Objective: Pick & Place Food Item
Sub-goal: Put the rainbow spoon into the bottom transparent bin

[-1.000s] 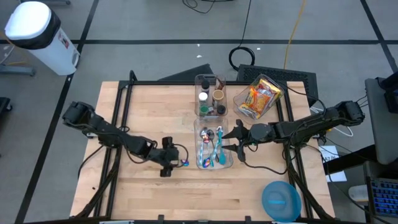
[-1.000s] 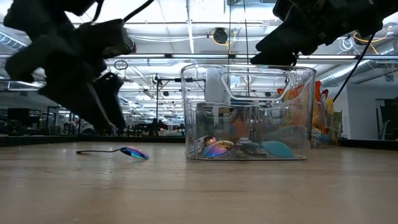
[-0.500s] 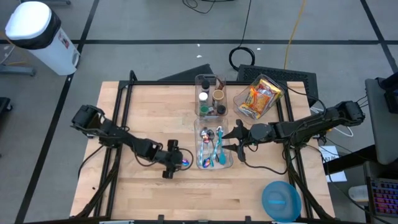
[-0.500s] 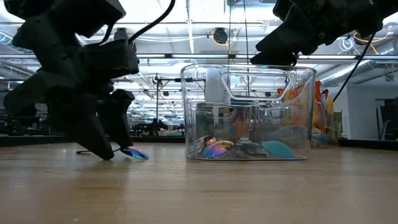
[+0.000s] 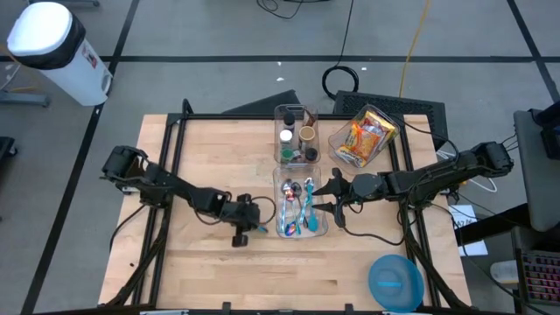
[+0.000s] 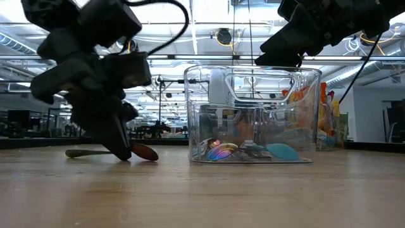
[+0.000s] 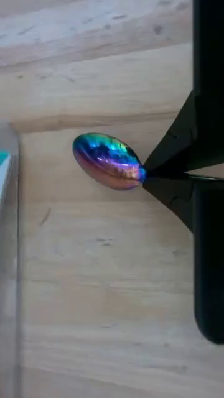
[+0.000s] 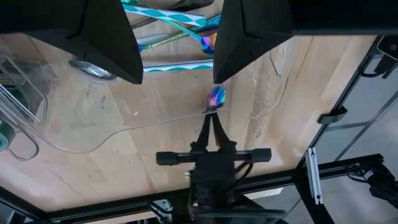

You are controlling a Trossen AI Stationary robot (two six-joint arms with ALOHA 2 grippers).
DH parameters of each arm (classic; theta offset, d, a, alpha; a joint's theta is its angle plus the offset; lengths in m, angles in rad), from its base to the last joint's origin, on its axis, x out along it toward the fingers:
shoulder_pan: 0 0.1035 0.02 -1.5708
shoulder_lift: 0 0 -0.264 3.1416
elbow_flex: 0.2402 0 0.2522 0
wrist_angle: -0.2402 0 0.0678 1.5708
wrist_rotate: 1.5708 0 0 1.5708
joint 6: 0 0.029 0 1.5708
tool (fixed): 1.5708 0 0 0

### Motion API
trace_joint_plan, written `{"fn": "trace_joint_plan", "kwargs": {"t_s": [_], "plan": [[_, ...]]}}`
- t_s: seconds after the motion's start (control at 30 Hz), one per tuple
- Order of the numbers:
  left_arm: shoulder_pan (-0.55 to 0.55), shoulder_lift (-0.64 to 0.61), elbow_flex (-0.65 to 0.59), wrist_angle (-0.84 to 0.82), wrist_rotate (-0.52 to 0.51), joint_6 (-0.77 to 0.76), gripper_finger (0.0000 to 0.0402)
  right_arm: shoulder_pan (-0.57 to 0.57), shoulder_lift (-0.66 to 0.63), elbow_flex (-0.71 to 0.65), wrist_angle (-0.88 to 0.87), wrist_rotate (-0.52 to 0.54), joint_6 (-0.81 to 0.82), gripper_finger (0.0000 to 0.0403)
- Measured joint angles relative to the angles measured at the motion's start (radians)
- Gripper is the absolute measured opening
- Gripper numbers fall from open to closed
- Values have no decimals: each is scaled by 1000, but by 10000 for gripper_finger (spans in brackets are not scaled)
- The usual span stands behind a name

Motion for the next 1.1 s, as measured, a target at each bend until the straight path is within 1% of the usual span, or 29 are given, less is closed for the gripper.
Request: {"fn": "trace_joint_plan", "kwargs": {"t_s": [0.1,0.2,0.23,0.33,0.4,0.5,0.57,0.63,0.7,0.8,0.9,1.0,1.1], "plan": [[19,-47,-2,-37,22,-52,18,0,0,0,0,0,0,186],[0,-129,-9,-101,7,-64,6,0,0,0,0,0,0,185],[-15,-158,-6,-111,-16,-71,6,0,0,0,0,0,0,185],[-78,-254,-4,-194,-155,-115,8,0,0,0,0,0,0,185],[-129,-304,-5,-192,-226,-111,5,0,0,0,0,0,0,183],[-198,-367,-5,-86,-289,-41,6,0,0,0,0,0,0,181],[-232,-392,-5,22,-326,52,7,0,0,0,4,0,0,181],[-242,-394,-5,170,-337,153,5,0,0,0,28,0,-4,181],[-227,-391,-5,309,-338,220,5,3,0,0,72,0,-27,180],[-185,-378,-3,490,-343,216,7,16,0,0,152,3,-79,180],[-153,-351,-4,555,-347,174,4,43,9,0,244,11,-138,179],[-126,-297,-4,649,-368,143,7,81,59,-1,360,60,-210,179],[-102,-235,-4,743,-374,142,4,111,139,-1,538,76,-290,182]]}}
